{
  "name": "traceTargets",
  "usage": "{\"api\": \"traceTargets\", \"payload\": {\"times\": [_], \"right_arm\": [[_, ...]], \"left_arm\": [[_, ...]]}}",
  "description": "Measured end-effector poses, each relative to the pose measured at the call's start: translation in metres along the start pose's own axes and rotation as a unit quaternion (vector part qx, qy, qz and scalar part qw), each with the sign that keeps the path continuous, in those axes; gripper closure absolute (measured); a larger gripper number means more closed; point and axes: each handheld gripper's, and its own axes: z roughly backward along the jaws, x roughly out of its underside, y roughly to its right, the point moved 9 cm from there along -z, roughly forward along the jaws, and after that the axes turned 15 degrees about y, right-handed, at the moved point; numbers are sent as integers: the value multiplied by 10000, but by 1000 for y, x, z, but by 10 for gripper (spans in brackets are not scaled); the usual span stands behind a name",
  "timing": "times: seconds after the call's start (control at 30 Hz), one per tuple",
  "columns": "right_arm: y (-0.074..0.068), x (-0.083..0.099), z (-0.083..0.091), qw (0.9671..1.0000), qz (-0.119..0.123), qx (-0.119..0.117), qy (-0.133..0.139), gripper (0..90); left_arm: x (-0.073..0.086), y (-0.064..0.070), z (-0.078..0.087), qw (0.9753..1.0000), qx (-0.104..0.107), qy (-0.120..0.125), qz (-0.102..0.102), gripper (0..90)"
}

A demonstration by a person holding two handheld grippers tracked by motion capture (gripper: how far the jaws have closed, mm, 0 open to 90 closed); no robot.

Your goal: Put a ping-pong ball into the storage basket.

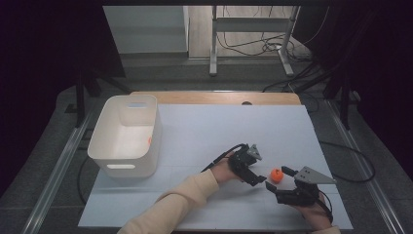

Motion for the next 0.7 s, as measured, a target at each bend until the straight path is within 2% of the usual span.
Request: {"api": "traceTargets", "payload": {"times": [0.23, 0.7], "right_arm": [[0, -2, 1, 10000, -68, 4, 45, 156], [6, -6, 3, 9996, -175, 156, 180, 157]], "left_arm": [[0, 3, -5, 10000, 48, -2, -23, 175], [-5, 7, -17, 9998, 169, 15, -70, 178]]}}
